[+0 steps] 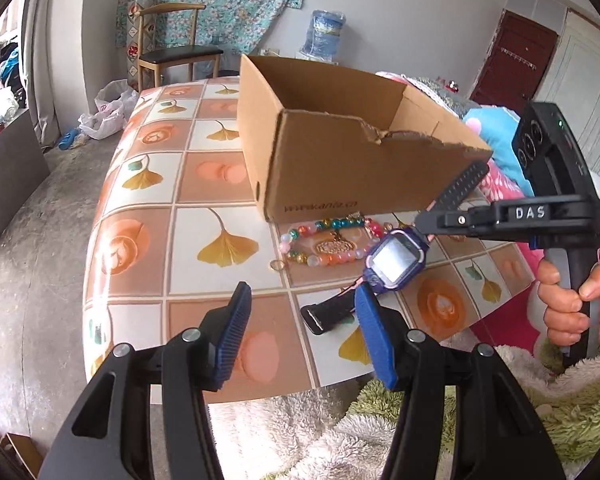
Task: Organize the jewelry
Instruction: 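Grasp the watch strap with the left tool beside the right tool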
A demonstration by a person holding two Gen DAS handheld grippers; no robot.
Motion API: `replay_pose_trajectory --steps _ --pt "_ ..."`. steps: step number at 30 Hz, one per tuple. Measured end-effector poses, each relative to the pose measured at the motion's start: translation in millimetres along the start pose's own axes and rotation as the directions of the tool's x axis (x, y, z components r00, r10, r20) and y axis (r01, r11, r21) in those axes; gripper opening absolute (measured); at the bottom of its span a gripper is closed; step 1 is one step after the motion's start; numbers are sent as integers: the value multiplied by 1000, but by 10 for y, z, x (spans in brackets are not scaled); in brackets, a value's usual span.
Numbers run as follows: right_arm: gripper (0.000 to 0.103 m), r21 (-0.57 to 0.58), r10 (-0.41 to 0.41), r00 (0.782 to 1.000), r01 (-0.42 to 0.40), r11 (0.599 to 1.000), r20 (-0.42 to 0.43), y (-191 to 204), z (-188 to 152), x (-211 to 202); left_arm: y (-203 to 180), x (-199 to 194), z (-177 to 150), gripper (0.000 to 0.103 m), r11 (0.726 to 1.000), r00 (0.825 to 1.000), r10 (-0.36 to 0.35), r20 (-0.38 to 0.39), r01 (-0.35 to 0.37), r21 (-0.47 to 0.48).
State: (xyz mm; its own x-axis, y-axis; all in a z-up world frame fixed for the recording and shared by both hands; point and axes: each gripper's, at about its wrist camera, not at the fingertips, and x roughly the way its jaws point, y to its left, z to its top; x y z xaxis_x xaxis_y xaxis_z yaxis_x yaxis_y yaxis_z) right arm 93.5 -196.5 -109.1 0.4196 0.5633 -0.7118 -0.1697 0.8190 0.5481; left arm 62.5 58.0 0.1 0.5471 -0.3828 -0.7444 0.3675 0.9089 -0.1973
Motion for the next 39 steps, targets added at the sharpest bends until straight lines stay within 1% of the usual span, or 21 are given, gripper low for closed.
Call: replay_pose_trajectory --steps 3,7,10,13,15,20,23,26,31,33,36,39 --pt "1 26 -53 999 52 998 9 -139 -100 -87 -77 81 -11 53 1000 1000 1 -23 -1 29" --pt "1 32 -83 996 82 996 29 -173 -185 -167 -140 196 -35 53 999 997 -6 -71 9 38" --pt "3 27 -112 993 111 994 39 -168 -225 -158 -149 321 -61 53 1000 991 -17 -131 19 15" --pt "3 35 -113 993 112 993 37 -141 -227 -90 -174 396 -71 52 1000 987 -17 -161 16 -2" --pt "3 34 -116 993 114 993 38 -153 -224 -95 -191 438 -60 50 999 984 -32 -174 29 -20" --pt "4 13 -133 990 133 991 37 -176 -234 -54 -179 570 -60 43 997 972 -41 -230 23 -80" --pt "4 2 -135 990 135 991 37 -178 -227 -45 -148 590 -45 42 992 972 -69 -226 43 -116" --pt "4 -1 -134 990 134 991 37 -204 -227 -95 -96 635 -18 40 981 969 -123 -214 86 -174" --pt "5 -11 -148 988 148 989 38 -165 -230 -67 -1 658 9 37 954 962 -196 -189 143 -263" --pt "5 -11 -152 988 152 988 38 -159 -230 -58 42 629 6 37 939 959 -230 -165 174 -298" --pt "6 -9 -160 987 160 987 36 -158 -233 -59 73 567 6 35 924 955 -268 -128 217 -313" --pt "7 -12 -169 985 170 985 37 -151 -233 -60 71 552 -21 35 904 942 -318 -104 268 -334"
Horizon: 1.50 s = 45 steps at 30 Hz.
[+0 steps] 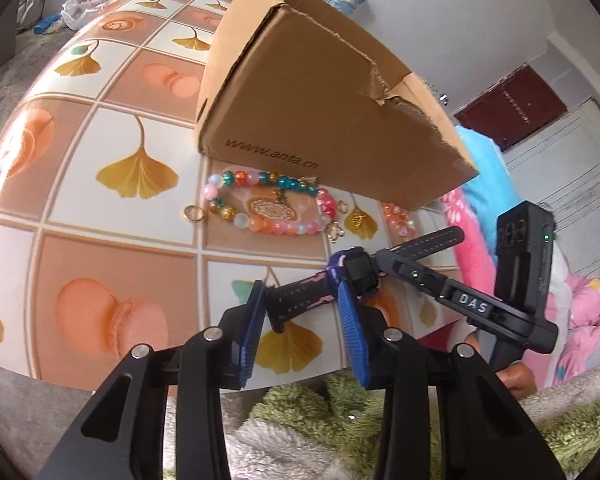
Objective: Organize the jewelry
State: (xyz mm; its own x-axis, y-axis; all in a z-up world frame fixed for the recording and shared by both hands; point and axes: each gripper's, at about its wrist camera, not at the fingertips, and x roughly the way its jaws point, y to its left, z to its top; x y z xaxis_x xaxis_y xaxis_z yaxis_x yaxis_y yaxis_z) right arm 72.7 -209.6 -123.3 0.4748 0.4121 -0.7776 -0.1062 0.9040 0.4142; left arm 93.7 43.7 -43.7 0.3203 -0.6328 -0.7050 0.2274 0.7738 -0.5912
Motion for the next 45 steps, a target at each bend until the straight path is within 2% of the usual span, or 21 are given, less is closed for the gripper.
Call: replay_pose_trajectory --steps 2,6,9,11,14,17,21,23,25,29,32,37,42,45 --pt "7 -1 -7 1000 7 1000 1 22 3 6 38 27 -20 35 999 999 -30 -15 29 -22" --pt "7 -3 -20 1000 20 1000 4 35 0 6 32 94 -55 33 1000 999 2 -39 -3 -22" --pt "7 -7 -31 1000 31 999 2 50 -3 7 14 88 -41 26 999 999 33 -27 -33 -10" --pt "7 -17 -43 999 43 999 0 79 -6 9 -7 90 -31 18 997 997 74 -22 -73 10" --pt "7 -37 -70 998 70 997 1 152 -18 13 -10 122 -15 9 988 989 147 -31 -146 47" --pt "7 -43 -82 997 82 996 -3 196 -34 15 -91 123 -21 8 976 980 200 -18 -198 97" --pt "8 -42 -70 997 69 997 -22 250 -76 34 -239 138 -35 8 930 949 317 7 -312 194" --pt "11 -51 -71 997 70 996 -27 289 -102 41 -263 140 -46 8 915 938 346 13 -340 216" --pt "13 -41 -65 997 64 997 -34 298 -129 48 -270 142 -57 8 909 935 355 16 -350 227" --pt "28 28 -15 998 17 999 -55 172 -192 0 -272 145 -58 8 901 930 366 21 -360 243" --pt "35 97 33 998 -27 995 -57 3 -251 -100 -218 112 -72 8 899 931 365 25 -359 249" --pt "42 206 46 998 -38 978 -35 -283 -311 -266 -164 94 -82 8 908 937 347 27 -343 241" --pt "42 295 14 1000 -15 955 9 -528 -255 -380 -177 101 -88 8 904 937 347 29 -343 255" --pt "42 369 83 997 -79 926 5 -652 -242 -366 -190 107 -88 9 901 936 352 27 -346 263"
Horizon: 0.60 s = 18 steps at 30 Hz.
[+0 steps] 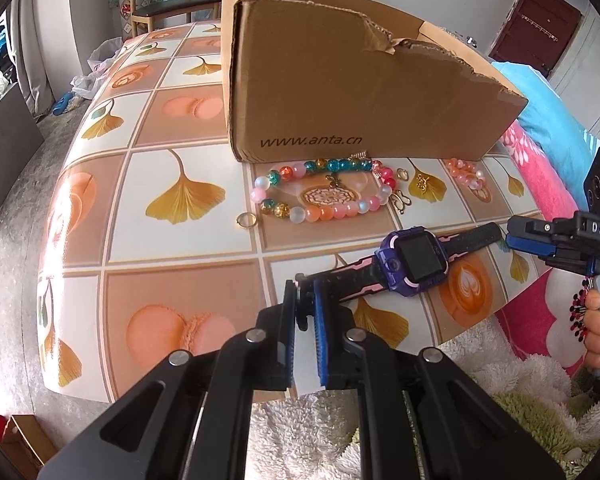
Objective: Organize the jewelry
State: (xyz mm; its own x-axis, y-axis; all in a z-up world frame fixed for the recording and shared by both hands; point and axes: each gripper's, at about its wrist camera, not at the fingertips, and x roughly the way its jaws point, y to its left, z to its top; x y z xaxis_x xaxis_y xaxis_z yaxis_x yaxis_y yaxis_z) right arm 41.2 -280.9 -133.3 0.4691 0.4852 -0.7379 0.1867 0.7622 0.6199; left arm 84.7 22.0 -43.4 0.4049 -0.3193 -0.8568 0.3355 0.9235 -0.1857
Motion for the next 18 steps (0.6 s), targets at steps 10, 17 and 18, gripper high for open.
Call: replay_pose_trajectory --steps 10,17,18 --pt "37 -147 -218 973 227 963 71 220 77 5 -24 13 9 9 999 1000 12 -8 -12 34" --pt "28 -236 -283 957 291 927 69 397 17 136 -11 11 5 9 1000 1000 3 -7 -3 18" --pt "28 -212 -255 965 260 942 53 364 27 128 -10 12 5 9 1000 1000 2 -7 -2 18"
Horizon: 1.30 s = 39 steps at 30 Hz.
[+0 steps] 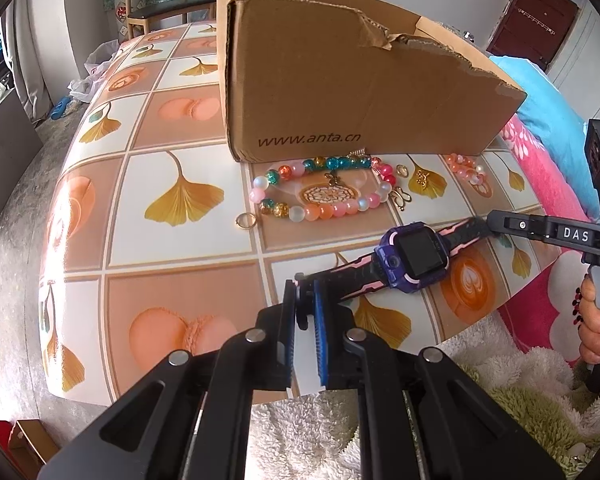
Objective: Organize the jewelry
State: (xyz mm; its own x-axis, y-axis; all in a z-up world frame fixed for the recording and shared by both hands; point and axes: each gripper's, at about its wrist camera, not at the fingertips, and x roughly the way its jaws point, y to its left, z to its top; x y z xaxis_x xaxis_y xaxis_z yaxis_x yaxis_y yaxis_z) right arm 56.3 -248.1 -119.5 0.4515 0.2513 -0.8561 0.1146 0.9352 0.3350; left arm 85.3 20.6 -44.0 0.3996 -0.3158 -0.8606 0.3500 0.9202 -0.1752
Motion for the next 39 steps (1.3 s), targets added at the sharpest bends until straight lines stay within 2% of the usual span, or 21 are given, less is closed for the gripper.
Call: replay_pose_trajectory --steps 5,9,11,15,19,21,22,25,27,30,32,33,35,39 --pt "26 109 138 990 -139 984 17 -199 18 -89 8 -2 2 9 1000 1000 -5 -1 5 1" --pt "26 189 291 956 -291 938 30 -317 38 -100 10 -2 1 9 1000 1000 -8 -1 8 3" --pt "27 237 374 927 -372 897 41 -408 40 -110 8 -2 2 9 1000 1000 -7 -1 7 3" --pt "27 324 487 871 -481 815 70 -463 42 -39 11 -6 -5 9 1000 1000 -5 1 5 3" --pt "27 407 623 772 -612 678 121 -533 55 45 12 -10 -8 9 1000 1000 -9 0 9 -2" --pt "27 431 657 742 -641 635 136 -552 55 81 20 -11 -6 9 1000 1000 -12 -1 12 -8" --pt "27 438 662 737 -645 626 138 -547 59 101 26 -11 -4 9 1000 1000 -14 -1 14 -10" --pt "27 420 631 766 -616 666 122 -507 91 100 25 -14 -5 9 1000 1000 -14 0 14 -12" --pt "27 412 620 775 -607 680 119 -474 107 102 24 -19 -8 9 1000 1000 -13 1 13 -12" --pt "21 364 541 834 -540 759 109 -337 167 105 25 -18 -10 10 1000 1000 -12 2 12 -13" --pt "9 321 475 873 -483 815 108 -268 190 87 32 -18 -15 10 1000 1000 -11 4 11 -13" --pt "7 301 444 890 -455 839 107 -236 201 62 34 -21 -15 10 1000 1000 -11 3 11 -13" --pt "3 255 390 914 -405 878 108 -144 223 21 30 -20 -14 11 1000 1000 -8 3 8 -11" --pt "2 135 256 961 -268 954 102 156 233 -5 11 -21 -9 11 1000 1000 2 2 -2 -3"
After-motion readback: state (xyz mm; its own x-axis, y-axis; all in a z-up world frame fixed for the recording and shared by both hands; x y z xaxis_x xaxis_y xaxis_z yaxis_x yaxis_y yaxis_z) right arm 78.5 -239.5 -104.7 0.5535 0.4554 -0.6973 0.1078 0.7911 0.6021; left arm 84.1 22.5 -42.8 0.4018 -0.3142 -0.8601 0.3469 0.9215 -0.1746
